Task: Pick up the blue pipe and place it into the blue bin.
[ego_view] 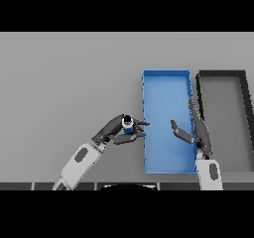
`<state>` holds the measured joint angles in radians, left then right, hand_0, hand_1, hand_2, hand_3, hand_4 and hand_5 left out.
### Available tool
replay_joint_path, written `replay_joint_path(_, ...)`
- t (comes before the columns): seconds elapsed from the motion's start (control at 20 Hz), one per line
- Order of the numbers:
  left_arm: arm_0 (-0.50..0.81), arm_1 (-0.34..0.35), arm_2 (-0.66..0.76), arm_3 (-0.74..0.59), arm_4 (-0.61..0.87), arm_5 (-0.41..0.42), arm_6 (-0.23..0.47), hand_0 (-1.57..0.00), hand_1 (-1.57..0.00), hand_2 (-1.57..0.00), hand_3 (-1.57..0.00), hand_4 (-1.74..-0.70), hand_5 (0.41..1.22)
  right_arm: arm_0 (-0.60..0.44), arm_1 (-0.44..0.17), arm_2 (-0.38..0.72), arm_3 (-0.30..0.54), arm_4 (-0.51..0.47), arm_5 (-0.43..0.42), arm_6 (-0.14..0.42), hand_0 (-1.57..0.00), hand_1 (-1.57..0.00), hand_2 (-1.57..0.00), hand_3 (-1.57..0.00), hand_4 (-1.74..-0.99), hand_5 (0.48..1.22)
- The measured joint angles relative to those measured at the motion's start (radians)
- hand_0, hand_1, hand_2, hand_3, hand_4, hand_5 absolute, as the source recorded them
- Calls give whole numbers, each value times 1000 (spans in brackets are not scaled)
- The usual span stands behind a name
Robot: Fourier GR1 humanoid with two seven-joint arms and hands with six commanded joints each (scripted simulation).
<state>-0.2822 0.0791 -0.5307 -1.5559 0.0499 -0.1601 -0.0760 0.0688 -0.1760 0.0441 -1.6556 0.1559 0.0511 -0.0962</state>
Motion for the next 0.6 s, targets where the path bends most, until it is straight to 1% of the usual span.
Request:
replay_joint_path(0.05,-12,-7,9,0,-3,4,21,-1567,-1568,-1568,-1568,-1466,1220,7,-6,-2,-13,-1,1,-14,1,1,1,1,-1145,643)
replay_joint_path(0.1,1,-8,6,-7,-7,-1,17,-1568,-1569,-1569,-1569,-1466,1220,45,11,8,-42,18,-22,-30,1,1,1,1,-1141,643)
replay_joint_path(0.15,11,-16,-1,7,-22,-2,12,-1569,-1569,-1569,-1569,-1466,1220,97,41,22,-80,48,-61,-40,1,1,1,1,-1139,643)
replay_joint_path(0.2,16,-18,4,13,-24,-7,3,-1569,-1569,-1570,-1570,-1466,1220,159,78,38,-121,85,-108,-46,1,1,1,1,-1138,643)
replay_joint_path(0.3,-7,-25,26,26,-27,-9,3,-1570,-1570,-1570,-1570,-1466,1220,300,169,80,-204,172,-215,-55,1,1,1,1,-1188,643)
replay_joint_path(0.35,3,-31,17,29,-46,-7,1,-1570,-1570,-1570,-1570,-1466,1220,369,217,100,-240,218,-272,-53,1,1,1,1,-1191,642)
replay_joint_path(0.4,7,-31,20,31,-47,-14,0,-1570,-1570,-1570,-1570,-1467,1220,419,255,125,-266,252,-305,-49,1,1,-2,1,-1184,642)
replay_joint_path(0.45,16,-25,24,18,-41,-27,-13,-1570,-1570,-1571,-1571,-1467,1220,449,275,141,-290,278,-327,-48,1,1,-20,1,-1187,642)
replay_joint_path(0.5,15,-26,26,21,-40,-37,-4,-1571,-1571,-1571,-1571,-1467,1221,463,281,146,-315,282,-333,-59,1,-2,-41,1,-1195,648)
replay_joint_path(0.55,12,-32,28,20,-41,-43,6,-1571,-1571,-1571,-1571,-1467,1221,473,275,150,-348,220,-298,-117,1,-12,-67,0,-1198,641)
replay_joint_path(0.6,18,-22,34,14,-48,-47,-7,-1571,-1571,-1571,-1571,-1467,1221,489,279,176,-380,166,-247,-141,1,-22,-89,-1,-1202,624)
